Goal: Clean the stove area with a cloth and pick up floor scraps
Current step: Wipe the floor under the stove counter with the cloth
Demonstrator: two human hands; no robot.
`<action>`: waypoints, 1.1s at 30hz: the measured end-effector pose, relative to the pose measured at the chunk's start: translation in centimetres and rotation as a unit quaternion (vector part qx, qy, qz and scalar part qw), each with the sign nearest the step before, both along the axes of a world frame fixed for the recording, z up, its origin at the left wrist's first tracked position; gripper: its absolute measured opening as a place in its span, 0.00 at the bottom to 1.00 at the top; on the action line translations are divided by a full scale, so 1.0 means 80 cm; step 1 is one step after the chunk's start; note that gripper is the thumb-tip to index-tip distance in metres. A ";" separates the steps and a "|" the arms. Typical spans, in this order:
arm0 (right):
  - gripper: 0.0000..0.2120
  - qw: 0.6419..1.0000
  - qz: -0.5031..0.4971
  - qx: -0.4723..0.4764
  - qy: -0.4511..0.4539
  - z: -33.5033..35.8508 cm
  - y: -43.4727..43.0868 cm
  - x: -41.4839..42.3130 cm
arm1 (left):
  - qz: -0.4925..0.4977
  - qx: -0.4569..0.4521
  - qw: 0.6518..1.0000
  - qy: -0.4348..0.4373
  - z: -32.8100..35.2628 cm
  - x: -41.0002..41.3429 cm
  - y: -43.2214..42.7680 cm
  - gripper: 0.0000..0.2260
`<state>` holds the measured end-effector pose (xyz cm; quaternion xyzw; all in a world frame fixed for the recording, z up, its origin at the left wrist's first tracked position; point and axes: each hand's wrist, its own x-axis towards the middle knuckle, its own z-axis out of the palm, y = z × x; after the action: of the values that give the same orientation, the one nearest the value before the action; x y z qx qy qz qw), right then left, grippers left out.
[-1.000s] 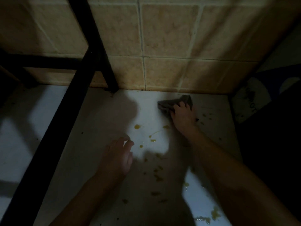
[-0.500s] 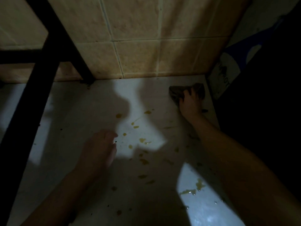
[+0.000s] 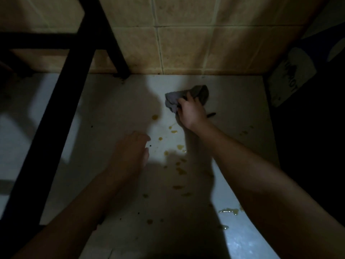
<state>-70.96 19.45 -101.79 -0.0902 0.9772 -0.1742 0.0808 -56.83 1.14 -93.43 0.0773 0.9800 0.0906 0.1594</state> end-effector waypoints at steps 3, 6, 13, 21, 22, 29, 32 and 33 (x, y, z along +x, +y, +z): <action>0.18 0.997 0.064 0.033 -0.013 0.001 -0.028 0.007 | 0.018 0.006 1.000 0.005 0.003 0.003 -0.001 0.15; 0.20 0.990 0.122 0.063 -0.022 0.002 -0.048 0.021 | 0.029 0.000 1.000 0.009 0.007 0.006 -0.002 0.16; 0.19 0.977 0.201 0.067 0.013 -0.001 -0.045 0.050 | 0.041 -0.010 0.999 0.012 0.010 0.014 -0.003 0.17; 0.18 0.986 0.162 0.037 0.010 -0.003 0.011 0.069 | 0.036 0.009 0.999 0.037 0.005 0.023 -0.004 0.15; 0.17 0.987 0.159 0.033 0.018 -0.001 0.019 0.072 | 0.035 0.011 0.998 0.042 0.005 0.023 -0.003 0.15; 0.13 0.992 0.121 0.024 0.005 0.005 0.070 0.092 | 0.003 0.011 0.997 0.073 0.001 0.027 0.009 0.14; 0.14 0.995 0.091 0.030 -0.013 0.006 0.093 0.100 | -0.002 0.009 0.998 0.067 -0.002 0.027 0.013 0.15; 0.14 0.996 0.078 0.034 -0.018 0.006 0.102 0.103 | -0.005 0.009 0.998 0.064 -0.002 0.027 0.015 0.15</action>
<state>-62.68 27.59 -101.31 -0.1602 0.9710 -0.1356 0.1147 -54.67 2.35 -93.60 0.0892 0.9870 0.0936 0.0959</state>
